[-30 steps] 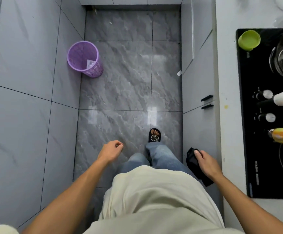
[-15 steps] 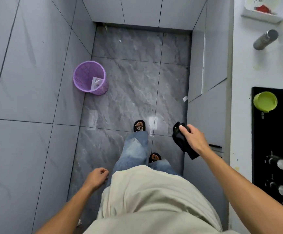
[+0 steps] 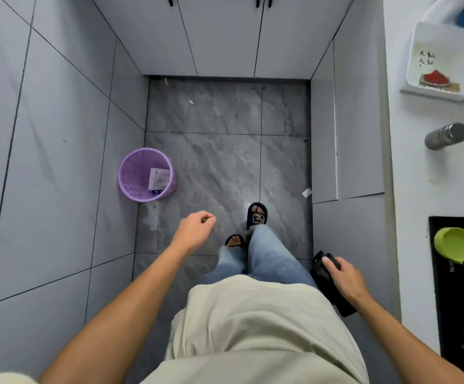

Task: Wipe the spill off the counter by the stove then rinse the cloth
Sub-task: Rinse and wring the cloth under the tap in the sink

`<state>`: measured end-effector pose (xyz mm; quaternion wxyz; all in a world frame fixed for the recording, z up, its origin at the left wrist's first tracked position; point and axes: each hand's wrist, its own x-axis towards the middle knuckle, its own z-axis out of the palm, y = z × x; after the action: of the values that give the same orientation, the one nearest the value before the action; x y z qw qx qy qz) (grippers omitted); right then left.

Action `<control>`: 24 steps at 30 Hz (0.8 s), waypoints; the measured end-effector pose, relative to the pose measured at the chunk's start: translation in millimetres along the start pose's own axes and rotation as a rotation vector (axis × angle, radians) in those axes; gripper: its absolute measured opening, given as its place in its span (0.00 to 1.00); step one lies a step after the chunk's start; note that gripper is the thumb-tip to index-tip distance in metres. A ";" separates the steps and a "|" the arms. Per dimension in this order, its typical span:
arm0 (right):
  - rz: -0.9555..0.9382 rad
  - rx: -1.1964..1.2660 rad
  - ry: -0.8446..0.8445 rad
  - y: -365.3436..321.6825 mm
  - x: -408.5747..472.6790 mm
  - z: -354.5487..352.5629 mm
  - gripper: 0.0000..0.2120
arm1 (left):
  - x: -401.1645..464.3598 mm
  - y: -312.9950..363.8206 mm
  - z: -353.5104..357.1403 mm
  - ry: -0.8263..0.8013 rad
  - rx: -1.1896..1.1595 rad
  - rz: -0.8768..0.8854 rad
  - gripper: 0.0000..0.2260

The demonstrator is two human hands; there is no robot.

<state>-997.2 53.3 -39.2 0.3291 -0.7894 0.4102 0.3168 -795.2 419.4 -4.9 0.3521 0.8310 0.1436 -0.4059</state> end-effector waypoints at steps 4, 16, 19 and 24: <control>0.058 0.000 0.001 -17.9 30.4 -18.2 0.20 | 51.5 53.6 -23.7 -0.012 0.004 0.023 0.08; -0.145 -0.030 -0.009 -256.2 165.6 -122.5 0.20 | 102.4 62.2 -88.2 -0.008 0.120 -0.211 0.12; -0.226 -0.019 0.014 -334.6 192.2 -140.5 0.22 | 111.2 52.7 -102.7 -0.005 0.091 -0.299 0.11; -0.346 0.015 0.050 -436.9 227.0 -156.0 0.25 | 149.0 60.3 -135.0 -0.048 0.131 -0.352 0.13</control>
<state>-482.2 27.2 -9.6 0.3744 -0.8533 0.2787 0.2325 -592.3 464.3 -35.2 0.2240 0.8044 0.2514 -0.4894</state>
